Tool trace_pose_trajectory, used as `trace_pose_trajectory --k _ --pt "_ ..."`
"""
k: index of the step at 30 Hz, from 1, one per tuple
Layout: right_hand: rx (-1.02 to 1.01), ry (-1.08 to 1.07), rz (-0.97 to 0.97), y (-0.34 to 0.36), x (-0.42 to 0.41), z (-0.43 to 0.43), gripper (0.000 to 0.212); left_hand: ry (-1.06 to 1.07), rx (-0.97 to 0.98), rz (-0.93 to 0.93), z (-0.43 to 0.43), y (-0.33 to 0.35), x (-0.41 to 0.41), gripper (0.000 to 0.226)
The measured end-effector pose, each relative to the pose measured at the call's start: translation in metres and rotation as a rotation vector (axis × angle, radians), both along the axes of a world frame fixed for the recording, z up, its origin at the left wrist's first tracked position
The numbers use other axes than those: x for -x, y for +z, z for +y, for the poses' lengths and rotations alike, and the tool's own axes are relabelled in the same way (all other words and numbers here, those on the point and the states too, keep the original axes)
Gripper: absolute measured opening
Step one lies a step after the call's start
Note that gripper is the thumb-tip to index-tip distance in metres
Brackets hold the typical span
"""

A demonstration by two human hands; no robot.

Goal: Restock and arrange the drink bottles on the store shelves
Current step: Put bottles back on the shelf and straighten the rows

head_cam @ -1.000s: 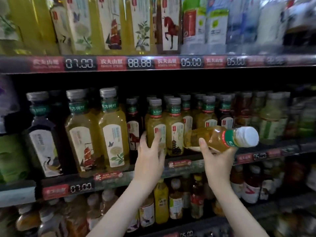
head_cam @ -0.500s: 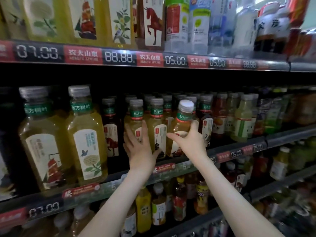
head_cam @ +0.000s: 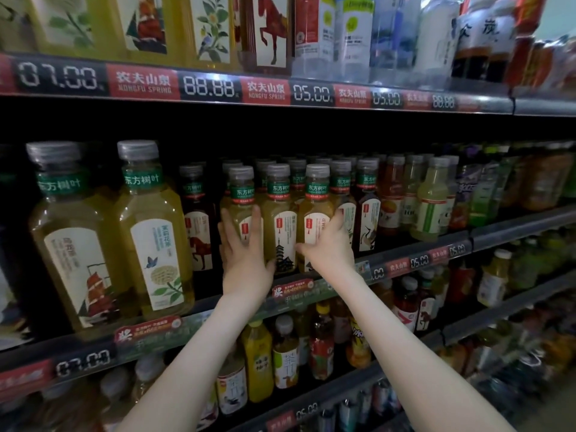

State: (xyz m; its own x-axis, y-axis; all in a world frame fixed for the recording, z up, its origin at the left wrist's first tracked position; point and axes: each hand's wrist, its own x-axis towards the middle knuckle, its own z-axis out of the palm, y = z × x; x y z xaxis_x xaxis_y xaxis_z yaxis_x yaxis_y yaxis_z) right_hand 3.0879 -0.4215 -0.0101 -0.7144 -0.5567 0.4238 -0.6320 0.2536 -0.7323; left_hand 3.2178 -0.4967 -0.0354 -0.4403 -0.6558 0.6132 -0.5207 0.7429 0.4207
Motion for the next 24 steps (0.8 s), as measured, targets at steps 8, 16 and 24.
trace_pose_trajectory --k 8,16,24 --pt "0.352 0.097 -0.107 -0.023 0.003 0.024 0.103 0.034 0.055 0.059 0.015 -0.021 0.004 0.100" --pt "0.190 0.219 0.014 -0.018 0.021 0.017 0.101 0.142 -0.017 0.041 0.016 -0.012 0.012 0.111" --pt "0.228 0.207 0.082 -0.015 0.023 0.007 0.111 0.223 -0.031 0.012 0.017 -0.011 0.013 0.111"
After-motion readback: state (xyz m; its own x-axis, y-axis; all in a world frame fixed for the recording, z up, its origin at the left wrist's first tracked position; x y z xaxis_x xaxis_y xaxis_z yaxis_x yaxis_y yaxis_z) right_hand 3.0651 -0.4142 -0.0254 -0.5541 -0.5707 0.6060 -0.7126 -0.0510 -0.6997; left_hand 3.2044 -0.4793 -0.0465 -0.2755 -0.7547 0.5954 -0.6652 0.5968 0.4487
